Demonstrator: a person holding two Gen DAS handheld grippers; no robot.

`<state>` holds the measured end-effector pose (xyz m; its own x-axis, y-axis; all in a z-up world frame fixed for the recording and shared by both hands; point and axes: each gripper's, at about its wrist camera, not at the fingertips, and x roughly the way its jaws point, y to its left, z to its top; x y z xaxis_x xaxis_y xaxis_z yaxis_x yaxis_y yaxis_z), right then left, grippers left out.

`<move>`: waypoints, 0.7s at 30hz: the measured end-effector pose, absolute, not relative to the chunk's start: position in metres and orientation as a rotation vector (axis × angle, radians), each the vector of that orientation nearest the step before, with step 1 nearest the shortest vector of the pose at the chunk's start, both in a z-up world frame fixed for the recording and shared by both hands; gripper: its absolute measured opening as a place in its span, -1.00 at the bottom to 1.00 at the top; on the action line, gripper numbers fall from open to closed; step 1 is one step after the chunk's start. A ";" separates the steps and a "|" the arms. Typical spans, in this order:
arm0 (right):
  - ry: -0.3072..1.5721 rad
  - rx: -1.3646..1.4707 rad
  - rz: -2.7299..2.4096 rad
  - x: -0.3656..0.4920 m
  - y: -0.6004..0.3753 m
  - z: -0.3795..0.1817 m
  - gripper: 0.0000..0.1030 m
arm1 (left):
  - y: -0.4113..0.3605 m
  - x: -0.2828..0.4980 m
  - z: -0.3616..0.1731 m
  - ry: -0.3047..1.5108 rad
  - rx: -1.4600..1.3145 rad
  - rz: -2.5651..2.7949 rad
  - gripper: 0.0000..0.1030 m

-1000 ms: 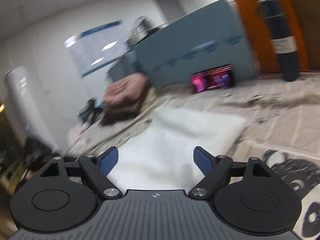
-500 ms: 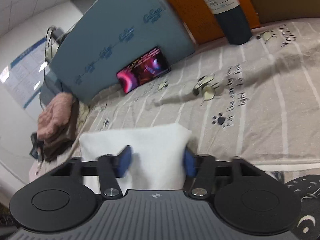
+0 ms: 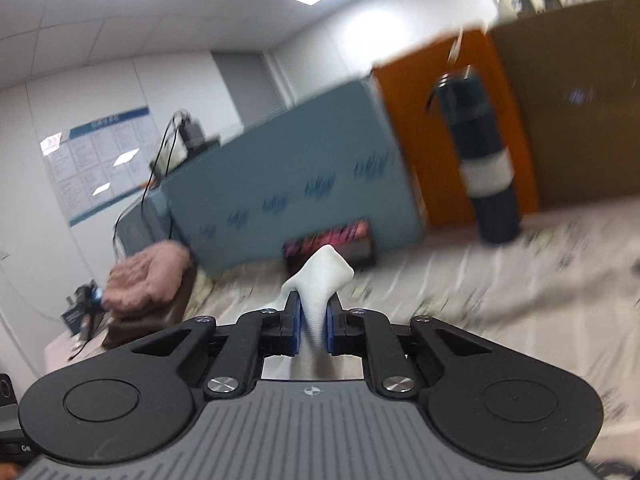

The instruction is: Fold clothes

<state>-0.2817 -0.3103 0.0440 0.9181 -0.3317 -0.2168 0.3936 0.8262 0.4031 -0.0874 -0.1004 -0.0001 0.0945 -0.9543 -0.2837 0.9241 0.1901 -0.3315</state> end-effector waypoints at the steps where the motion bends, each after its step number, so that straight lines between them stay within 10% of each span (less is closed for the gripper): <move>1: 0.122 0.441 -0.410 -0.288 -0.315 0.049 -0.79 | -0.111 -0.091 0.004 0.459 -0.051 -1.415 -0.67; 21: 0.022 0.296 -0.947 -0.385 -0.476 0.073 -0.79 | -0.364 -0.181 -0.004 0.270 0.151 -1.588 -0.67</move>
<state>-0.3846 -0.4762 0.0732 0.5868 -0.7963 -0.1472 0.8021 0.5467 0.2401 -0.1809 -0.3636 -0.0042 -0.0376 -0.9642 -0.2623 0.9968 -0.0176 -0.0782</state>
